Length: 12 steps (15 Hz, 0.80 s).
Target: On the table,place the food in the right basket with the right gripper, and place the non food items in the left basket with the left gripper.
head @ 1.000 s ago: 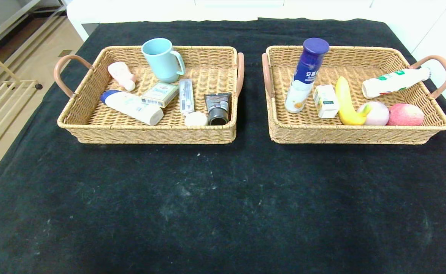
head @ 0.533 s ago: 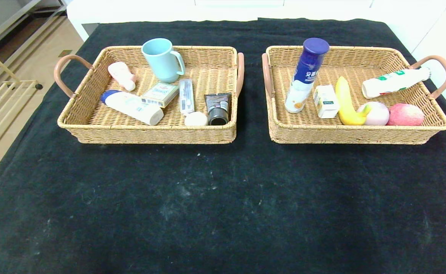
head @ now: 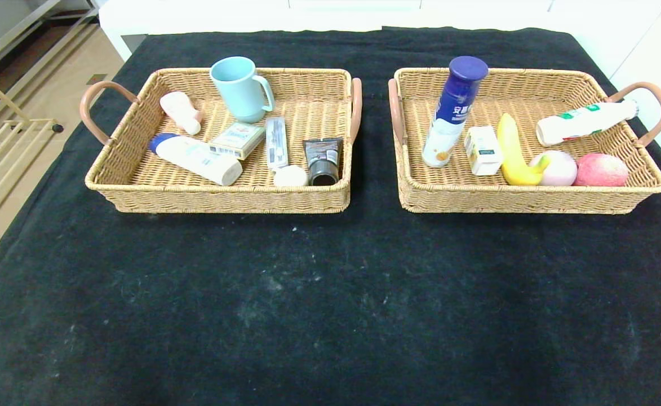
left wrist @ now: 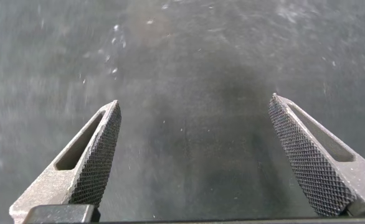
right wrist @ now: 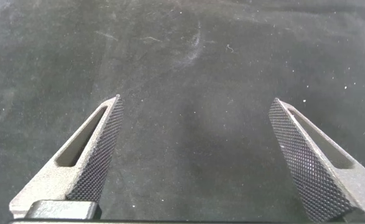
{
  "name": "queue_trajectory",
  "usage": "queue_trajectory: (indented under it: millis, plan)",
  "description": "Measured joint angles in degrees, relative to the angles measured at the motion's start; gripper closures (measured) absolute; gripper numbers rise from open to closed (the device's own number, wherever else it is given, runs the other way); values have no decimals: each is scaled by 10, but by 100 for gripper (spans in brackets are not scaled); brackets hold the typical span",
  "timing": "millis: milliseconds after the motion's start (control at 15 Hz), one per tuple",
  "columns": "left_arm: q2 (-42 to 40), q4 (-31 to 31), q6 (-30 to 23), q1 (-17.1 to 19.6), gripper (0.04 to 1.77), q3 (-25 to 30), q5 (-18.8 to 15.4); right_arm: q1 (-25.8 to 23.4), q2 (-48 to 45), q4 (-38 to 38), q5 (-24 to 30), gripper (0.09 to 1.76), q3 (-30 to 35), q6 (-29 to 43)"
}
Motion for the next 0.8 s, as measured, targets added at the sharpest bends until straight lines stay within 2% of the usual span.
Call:
queue_trajectory:
  millis: [133, 400, 800]
  plan:
    - [0, 2, -3, 0, 9, 0, 25, 0, 0, 0, 0, 14, 0, 1]
    - [0, 8, 18, 0, 9, 4, 27, 0, 0, 0, -1, 14, 0, 3]
    - [0, 22, 20, 0, 9, 3, 23, 0, 0, 1, -1, 14, 0, 4]
